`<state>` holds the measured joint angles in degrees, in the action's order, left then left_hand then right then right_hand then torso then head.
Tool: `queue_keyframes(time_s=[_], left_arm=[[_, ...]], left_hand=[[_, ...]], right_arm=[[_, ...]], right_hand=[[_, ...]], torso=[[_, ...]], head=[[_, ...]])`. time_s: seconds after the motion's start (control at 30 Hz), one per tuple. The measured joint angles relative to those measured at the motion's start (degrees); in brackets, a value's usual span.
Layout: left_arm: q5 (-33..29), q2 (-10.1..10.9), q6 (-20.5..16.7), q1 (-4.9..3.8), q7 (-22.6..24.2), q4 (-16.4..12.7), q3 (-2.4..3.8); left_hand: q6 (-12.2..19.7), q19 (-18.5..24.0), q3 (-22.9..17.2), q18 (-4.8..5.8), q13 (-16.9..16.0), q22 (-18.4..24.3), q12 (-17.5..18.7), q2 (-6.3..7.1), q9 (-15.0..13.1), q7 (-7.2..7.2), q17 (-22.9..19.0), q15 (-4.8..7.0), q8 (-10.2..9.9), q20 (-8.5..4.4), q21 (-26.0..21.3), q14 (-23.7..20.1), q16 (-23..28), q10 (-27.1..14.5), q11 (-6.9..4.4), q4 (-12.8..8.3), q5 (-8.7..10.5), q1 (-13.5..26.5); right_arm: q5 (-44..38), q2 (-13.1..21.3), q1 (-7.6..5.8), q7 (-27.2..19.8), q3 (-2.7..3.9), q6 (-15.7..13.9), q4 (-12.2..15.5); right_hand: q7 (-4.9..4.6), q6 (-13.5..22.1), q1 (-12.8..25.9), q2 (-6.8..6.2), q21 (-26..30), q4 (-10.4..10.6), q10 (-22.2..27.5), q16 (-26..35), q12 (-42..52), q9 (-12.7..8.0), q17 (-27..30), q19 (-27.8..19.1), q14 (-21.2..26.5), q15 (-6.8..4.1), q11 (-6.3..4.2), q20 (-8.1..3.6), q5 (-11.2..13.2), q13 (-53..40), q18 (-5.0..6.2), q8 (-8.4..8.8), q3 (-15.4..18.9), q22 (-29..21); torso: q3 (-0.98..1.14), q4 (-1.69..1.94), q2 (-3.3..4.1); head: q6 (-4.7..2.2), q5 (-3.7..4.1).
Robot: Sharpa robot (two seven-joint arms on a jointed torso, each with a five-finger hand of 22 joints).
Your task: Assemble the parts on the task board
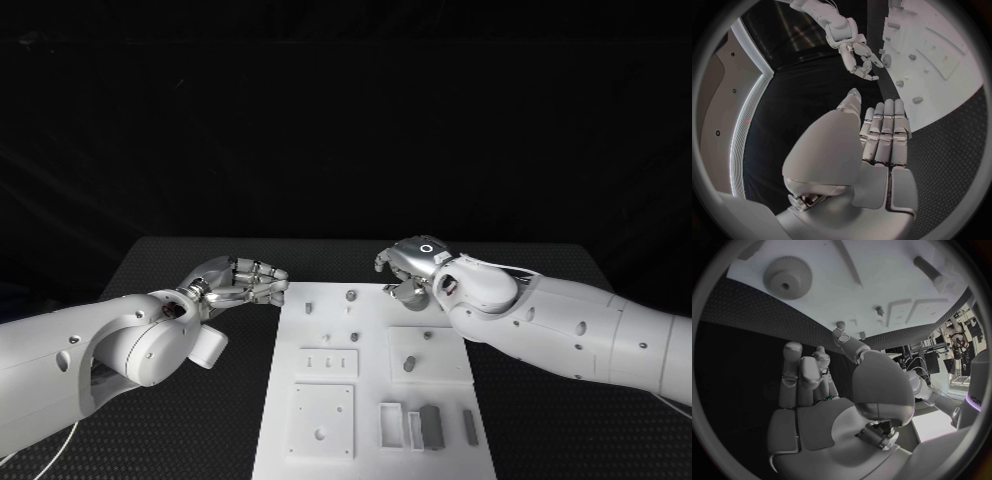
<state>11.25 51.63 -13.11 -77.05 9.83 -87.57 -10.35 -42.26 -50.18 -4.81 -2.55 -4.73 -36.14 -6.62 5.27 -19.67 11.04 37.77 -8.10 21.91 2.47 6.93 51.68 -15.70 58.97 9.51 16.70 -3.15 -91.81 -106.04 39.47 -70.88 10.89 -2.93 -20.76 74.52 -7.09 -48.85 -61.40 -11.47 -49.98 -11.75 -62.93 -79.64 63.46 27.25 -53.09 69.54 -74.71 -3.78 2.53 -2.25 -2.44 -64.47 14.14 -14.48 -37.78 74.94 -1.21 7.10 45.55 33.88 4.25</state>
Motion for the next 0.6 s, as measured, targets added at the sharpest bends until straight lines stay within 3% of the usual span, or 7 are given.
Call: queue_keyframes(time_s=[0.23, 0.37, 0.6], left_arm=[[0.0, 0.1, 0.0, -0.01, 0.0, 0.1, 0.00], [0.0, 0.0, 0.0, -0.01, 0.1, 0.2, 0.00], [0.0, 0.0, 0.0, -0.01, 0.1, 0.5, 0.00]], left_hand=[[0.0, 0.0, 0.0, 0.00, 0.0, 0.0, 0.0, 0.00, 0.0, 0.00, 0.1, 0.00, 0.0, 0.00, 0.0, 0.0, 0.0, 0.0, 0.00, 0.0, 0.00, 0.0], [0.0, 0.0, 0.0, 0.00, 0.0, 0.0, 0.0, 0.00, 0.0, 0.00, 0.1, 0.00, 0.0, 0.00, 0.0, 0.0, 0.0, 0.0, 0.00, 0.0, 0.00, 0.0], [0.0, 0.0, 0.0, 0.00, 0.0, 0.0, 0.0, 0.00, 0.0, 0.00, 0.1, 0.00, 0.0, 0.00, 0.0, 0.0, 0.2, 0.0, 0.00, 0.0, 0.00, 0.0]], right_arm=[[3.5, 5.2, -0.83, 0.2, 0.14, 1.0, 3.3], [5.4, 5.6, -0.82, 0.1, 0.13, 2.2, 2.2], [9.4, 4.7, -0.79, -0.7, 0.10, 6.2, -1.5]], right_hand=[[0.00, 0.0, 0.2, -1.76, 0.0, 1.6, 0.0, 0.0, 0.2, 0.0, 0.1, 0.0, 0.0, -0.01, 0.03, 0.01, 0.0, 0.0, -0.01, 0.00, -0.2, 0.0], [0.00, 0.0, 0.2, -1.74, 0.0, 1.9, 0.0, 0.0, 0.2, 0.1, 0.2, 0.1, 0.0, -0.02, 0.03, 0.05, 0.0, 0.0, -0.01, 0.00, -0.2, 0.0], [0.00, 0.0, 0.2, -1.74, 0.0, 2.5, 0.0, -0.2, 0.2, 0.1, 0.2, 0.2, 0.0, -0.02, 0.03, -0.04, 0.0, 0.0, -0.01, 0.00, -0.1, 0.0]], torso=[[0.03, -0.56, 0.04], [0.08, -0.78, 0.08], [0.18, -0.78, 0.12]], head=[[-0.29, 0.07], [-0.37, 0.00], [-0.33, 0.29]])
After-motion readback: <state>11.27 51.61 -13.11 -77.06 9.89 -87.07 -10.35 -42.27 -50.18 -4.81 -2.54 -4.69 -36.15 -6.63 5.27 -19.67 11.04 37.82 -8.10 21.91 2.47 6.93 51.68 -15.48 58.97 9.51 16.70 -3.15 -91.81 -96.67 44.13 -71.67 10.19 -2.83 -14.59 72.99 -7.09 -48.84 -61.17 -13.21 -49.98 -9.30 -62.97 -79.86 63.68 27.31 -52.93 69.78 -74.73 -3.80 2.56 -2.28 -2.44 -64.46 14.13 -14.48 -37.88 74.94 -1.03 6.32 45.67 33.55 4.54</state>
